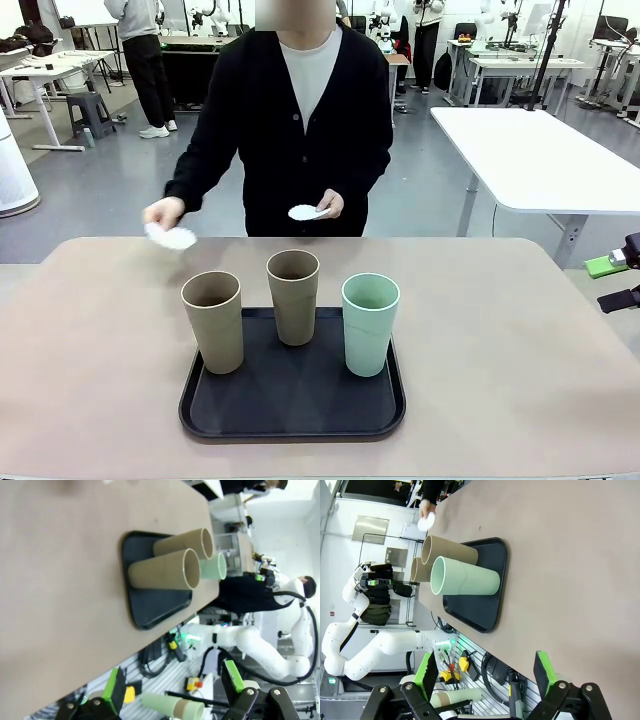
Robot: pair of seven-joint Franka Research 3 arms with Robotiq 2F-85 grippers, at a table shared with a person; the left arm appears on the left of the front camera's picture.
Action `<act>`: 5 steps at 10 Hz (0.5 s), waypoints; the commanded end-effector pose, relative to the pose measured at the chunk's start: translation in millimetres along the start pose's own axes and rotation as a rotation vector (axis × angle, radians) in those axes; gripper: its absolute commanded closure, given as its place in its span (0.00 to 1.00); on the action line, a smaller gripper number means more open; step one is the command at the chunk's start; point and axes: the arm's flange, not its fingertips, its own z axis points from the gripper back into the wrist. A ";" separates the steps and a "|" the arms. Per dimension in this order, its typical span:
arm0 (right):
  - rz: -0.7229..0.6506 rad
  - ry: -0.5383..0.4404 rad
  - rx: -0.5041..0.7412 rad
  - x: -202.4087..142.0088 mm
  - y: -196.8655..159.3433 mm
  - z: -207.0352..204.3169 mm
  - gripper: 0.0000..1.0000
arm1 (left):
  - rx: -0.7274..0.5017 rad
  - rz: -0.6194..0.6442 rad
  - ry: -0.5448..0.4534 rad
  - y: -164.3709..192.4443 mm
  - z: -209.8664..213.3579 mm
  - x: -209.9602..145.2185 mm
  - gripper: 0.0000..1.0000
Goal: Place coasters on the table and set cups on them.
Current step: Pick up one Reusable plastic cup and place it on a coaster set by the human.
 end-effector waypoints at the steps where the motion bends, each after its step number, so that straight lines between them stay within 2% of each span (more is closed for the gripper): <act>1: -0.001 -0.006 0.009 0.2 -1.0 0.6 0.00 | -0.007 0.015 -0.001 -0.5 0.0 -1.3 0.00; 5: -0.001 -0.006 0.009 0.2 -1.0 0.6 0.00 | -0.007 0.015 -0.001 -0.5 0.0 -1.3 0.00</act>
